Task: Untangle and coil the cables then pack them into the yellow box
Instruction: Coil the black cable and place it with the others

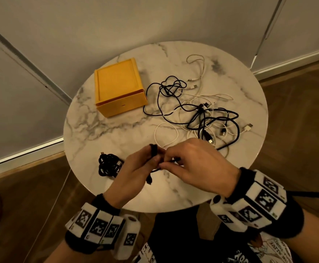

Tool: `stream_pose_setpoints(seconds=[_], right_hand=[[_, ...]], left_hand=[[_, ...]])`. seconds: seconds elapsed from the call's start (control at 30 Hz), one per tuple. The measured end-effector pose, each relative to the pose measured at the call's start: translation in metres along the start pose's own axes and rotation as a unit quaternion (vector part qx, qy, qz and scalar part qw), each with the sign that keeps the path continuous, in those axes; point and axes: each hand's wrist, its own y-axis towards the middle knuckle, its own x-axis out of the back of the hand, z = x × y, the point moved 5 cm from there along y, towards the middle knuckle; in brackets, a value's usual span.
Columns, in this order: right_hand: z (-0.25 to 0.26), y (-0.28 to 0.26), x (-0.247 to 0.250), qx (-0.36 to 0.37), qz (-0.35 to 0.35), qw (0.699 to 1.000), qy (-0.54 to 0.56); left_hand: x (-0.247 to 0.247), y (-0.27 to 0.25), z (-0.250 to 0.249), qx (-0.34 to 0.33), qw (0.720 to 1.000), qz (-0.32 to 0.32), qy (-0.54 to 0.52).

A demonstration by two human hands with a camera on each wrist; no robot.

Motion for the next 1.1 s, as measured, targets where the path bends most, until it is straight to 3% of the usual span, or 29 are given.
stream_pose_setpoints(seconds=[0.1,0.23,0.6,0.8,0.93,1.03,1.1], right_hand=[[0.001,0.003,0.005,0.026,-0.012,0.999,0.038],[-0.004,0.006,0.017,0.031,-0.071,0.991,0.108],[-0.023,0.008,0.01,-0.005,-0.15,0.968,0.203],[-0.01,0.025,0.015,0.028,-0.167,0.962,0.214],[-0.011,0.032,0.013,0.012,-0.158,0.962,0.22],[-0.017,0.025,-0.007,-0.029,-0.111,0.963,0.245],[-0.013,0.021,-0.02,-0.026,-0.075,0.97,0.228]], left_hand=[[-0.008,-0.004,-0.006,0.043,0.998,0.042,0.001],[-0.031,-0.012,-0.009,0.113,0.979,0.142,-0.088],[-0.051,-0.031,-0.027,0.036,0.95,0.208,-0.229],[-0.051,-0.03,-0.033,0.047,0.937,0.233,-0.257],[-0.03,-0.024,-0.055,-0.012,0.939,0.178,-0.293],[0.004,-0.015,-0.069,-0.05,0.936,-0.004,-0.347],[0.018,-0.01,-0.07,-0.048,0.92,-0.073,-0.382]])
